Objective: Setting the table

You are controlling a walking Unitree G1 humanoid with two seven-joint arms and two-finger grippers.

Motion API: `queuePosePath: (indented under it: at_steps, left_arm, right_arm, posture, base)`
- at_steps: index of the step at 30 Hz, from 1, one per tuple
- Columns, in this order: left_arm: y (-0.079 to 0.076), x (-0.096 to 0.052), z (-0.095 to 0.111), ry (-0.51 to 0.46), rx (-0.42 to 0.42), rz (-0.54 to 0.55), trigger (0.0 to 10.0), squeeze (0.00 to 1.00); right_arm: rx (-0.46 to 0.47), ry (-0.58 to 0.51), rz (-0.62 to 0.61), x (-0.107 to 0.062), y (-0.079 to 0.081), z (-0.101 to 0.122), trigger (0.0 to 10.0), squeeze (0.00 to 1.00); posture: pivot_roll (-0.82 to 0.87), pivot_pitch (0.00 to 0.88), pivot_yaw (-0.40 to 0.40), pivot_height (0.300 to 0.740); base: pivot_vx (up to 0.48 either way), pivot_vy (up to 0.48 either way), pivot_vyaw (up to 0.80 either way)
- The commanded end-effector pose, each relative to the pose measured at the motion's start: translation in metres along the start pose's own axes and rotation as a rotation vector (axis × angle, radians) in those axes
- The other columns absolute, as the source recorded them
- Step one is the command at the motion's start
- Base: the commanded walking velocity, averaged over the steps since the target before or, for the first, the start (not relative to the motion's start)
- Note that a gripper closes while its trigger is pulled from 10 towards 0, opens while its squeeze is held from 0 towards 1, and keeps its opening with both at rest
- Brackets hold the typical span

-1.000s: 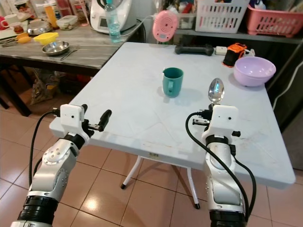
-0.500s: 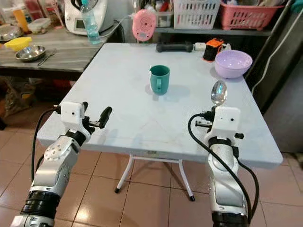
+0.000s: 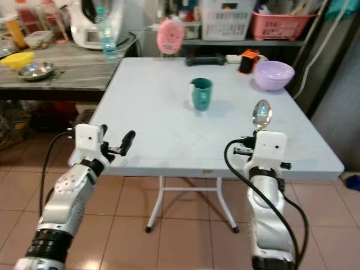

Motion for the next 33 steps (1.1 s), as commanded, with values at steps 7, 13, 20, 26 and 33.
queuePosePath:
  at_steps: [7, 13, 20, 26, 33]
  left_arm:
    - [-0.0042, 0.0002, 0.002, -0.011, 0.005, -0.005, 10.0, 0.0]
    - [-0.005, 0.0011, 0.0018, -0.012, 0.007, -0.004, 10.0, 0.0]
    - [-0.006, 0.0025, 0.0036, -0.017, 0.008, -0.005, 10.0, 0.0]
    - [-0.0054, 0.0037, 0.0038, -0.017, 0.011, -0.002, 10.0, 0.0]
    - [-0.0066, 0.0039, 0.0037, -0.017, 0.013, -0.003, 10.0, 0.0]
  right_arm:
    - [-0.006, -0.044, -0.01, 0.0022, -0.0036, 0.0094, 10.0, 0.0]
    - [-0.012, -0.045, -0.004, 0.0029, -0.0025, 0.0091, 10.0, 0.0]
    - [-0.011, -0.046, -0.003, 0.0033, -0.0013, 0.0081, 10.0, 0.0]
    - [-0.014, -0.045, -0.001, 0.0035, -0.0011, 0.0074, 10.0, 0.0]
    - [-0.028, -0.049, 0.008, 0.0049, -0.0005, 0.0084, 10.0, 0.0]
  posture:
    - [-0.08, 0.0, 0.043, 0.74]
    - [-0.08, 0.0, 0.045, 0.74]
    - [-0.08, 0.0, 0.048, 0.74]
    - [-0.08, 0.0, 0.047, 0.74]
    - [-0.08, 0.0, 0.046, 0.74]
  base:
    - [0.0, 0.359, 0.0]
    - [0.0, 0.364, 0.0]
    - [0.0, 0.368, 0.0]
    - [0.0, 0.37, 0.0]
    - [0.0, 0.373, 0.0]
Point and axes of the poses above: a point about 5 cm out from each wrist's last joint towards the gripper, its own x axis pointing out of the wrist towards the gripper, its own z axis along the axis of the wrist's last joint, y = z × x, the point moved 2 cm from there along x, pointing out of the wrist towards the gripper, and after that the axes turned 15 degrees about x, right-handed, at the moved point
